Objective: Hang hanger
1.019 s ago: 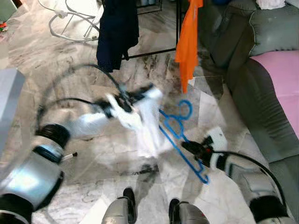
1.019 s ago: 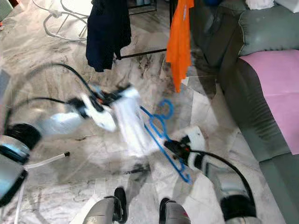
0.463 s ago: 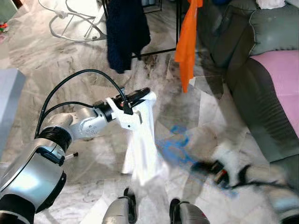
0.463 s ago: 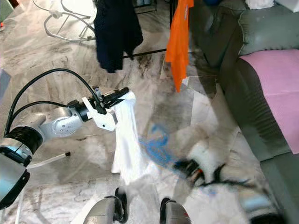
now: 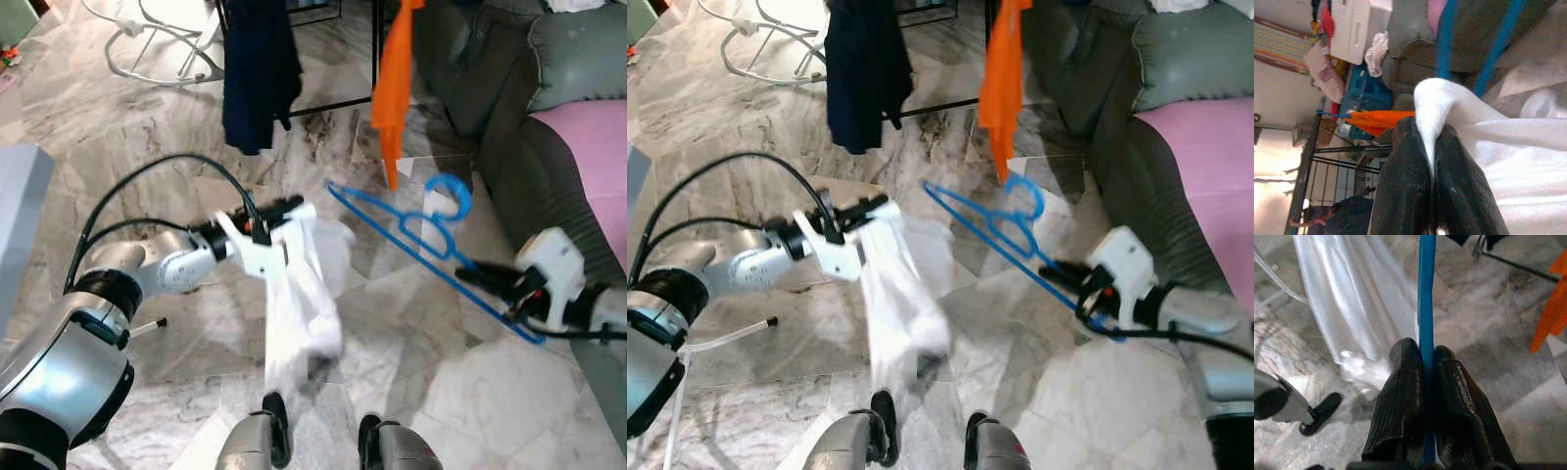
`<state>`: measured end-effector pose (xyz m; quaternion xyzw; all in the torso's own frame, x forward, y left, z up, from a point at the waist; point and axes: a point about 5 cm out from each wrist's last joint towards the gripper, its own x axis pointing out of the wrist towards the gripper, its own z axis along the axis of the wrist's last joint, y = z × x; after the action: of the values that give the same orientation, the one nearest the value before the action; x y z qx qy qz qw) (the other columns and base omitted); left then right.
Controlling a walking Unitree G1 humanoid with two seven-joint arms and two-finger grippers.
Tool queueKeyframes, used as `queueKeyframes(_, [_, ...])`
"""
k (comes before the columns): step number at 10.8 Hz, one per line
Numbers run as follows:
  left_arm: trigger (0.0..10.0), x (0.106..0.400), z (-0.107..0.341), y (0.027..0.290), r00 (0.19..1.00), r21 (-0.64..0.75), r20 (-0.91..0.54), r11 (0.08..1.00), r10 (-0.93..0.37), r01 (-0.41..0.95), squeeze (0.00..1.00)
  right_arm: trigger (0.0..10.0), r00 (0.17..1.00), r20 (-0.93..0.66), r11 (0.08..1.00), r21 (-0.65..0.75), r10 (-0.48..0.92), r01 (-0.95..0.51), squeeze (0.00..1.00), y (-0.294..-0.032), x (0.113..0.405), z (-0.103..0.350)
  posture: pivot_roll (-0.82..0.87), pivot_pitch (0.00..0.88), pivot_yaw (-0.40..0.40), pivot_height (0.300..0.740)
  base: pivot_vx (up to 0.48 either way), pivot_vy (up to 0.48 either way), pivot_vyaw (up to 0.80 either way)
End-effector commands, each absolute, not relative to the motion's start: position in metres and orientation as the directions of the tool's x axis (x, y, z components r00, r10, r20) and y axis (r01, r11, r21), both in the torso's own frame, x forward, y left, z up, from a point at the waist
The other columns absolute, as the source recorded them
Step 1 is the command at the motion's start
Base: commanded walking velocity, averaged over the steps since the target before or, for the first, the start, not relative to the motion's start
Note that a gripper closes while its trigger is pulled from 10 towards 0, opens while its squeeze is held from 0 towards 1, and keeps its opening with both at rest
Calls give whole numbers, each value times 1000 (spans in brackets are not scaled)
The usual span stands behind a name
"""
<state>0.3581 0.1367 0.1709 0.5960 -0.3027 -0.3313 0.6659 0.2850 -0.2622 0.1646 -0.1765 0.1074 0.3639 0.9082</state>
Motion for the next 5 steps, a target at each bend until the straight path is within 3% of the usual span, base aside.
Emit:
queueKeyframes(1, [10000, 356, 162, 149, 624, 993, -44, 32, -780, 110, 0, 10000, 698, -293, 655, -244, 653, -715, 0, -261, 283, 177, -130, 294, 86, 740, 0, 0, 0])
queueKeyframes(5, [10000, 361, 153, 158, 698, 992, -83, 5, -711, 124, 0, 10000, 636, -292, 600, -211, 714, -771, 0, -259, 267, 194, -150, 299, 80, 740, 0, 0, 0])
